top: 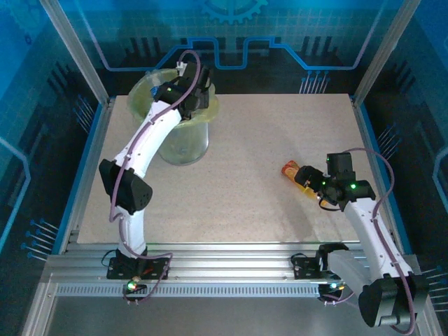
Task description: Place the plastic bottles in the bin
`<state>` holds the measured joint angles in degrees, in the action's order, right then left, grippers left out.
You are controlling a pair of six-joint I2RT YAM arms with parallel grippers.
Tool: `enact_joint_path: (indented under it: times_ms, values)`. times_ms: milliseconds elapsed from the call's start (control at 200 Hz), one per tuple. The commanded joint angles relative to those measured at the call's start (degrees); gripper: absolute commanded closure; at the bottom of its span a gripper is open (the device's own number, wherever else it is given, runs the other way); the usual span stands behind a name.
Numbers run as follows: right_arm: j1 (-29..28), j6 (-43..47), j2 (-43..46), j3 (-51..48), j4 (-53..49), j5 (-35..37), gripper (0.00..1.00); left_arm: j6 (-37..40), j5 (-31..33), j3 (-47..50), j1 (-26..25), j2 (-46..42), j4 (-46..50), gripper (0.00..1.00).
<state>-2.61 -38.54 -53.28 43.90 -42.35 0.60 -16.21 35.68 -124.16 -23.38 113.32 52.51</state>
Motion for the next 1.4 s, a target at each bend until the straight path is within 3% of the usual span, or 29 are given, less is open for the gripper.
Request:
enact_joint_path:
  times_ms: [0, 210, 525, 705, 745, 850, 936, 1091, 1396]
  values:
    - [-0.6, -0.7, -0.2, -0.2, 0.5, -1.1, 0.00, -2.4, 2.1, 4.4, 1.7, -3.1, -0.2, 0.16]
    - [-0.7, -0.1, -0.5, 1.0, -0.3, -0.6, 0.00, -1.7, -0.1, 3.3, 1.9, -5.0, -0.8, 0.01]
    - [-0.7, 4.5, -4.4, 6.1, -3.6, 1.7, 0.00, 0.8, -4.1, -0.1, 1.9, -8.7, -5.1, 0.01]
    - [0.1, 7.2, -8.6, 9.9, -5.2, 2.4, 0.00, 2.1, -3.3, -0.2, 1.9, -9.7, -6.0, 0.01]
    - [0.3, 7.6, -9.4, 10.2, -5.4, 2.7, 0.00, 2.5, -3.3, 0.2, 1.9, -10.0, -6.3, 0.04]
    - [1.2, 8.6, -11.6, 10.9, -5.5, 3.2, 0.00, 2.8, -3.6, 1.7, 2.0, -10.1, -6.4, 0.26]
    - [2.6, 10.1, -13.7, 11.2, -5.2, 2.4, 0.00, 2.6, -4.0, 3.3, 2.1, -10.1, -6.2, 0.33]
    - [5.7, 13.9, -18.1, 11.7, -4.1, -1.9, 0.00, 1.8, -5.3, 6.0, 3.2, -10.2, -6.1, 0.40]
    - [9.5, 18.4, -27.3, 13.7, 0.3, -9.9, 0.00, 0.3, -9.7, 10.3, 5.7, -9.7, -7.1, 0.41]
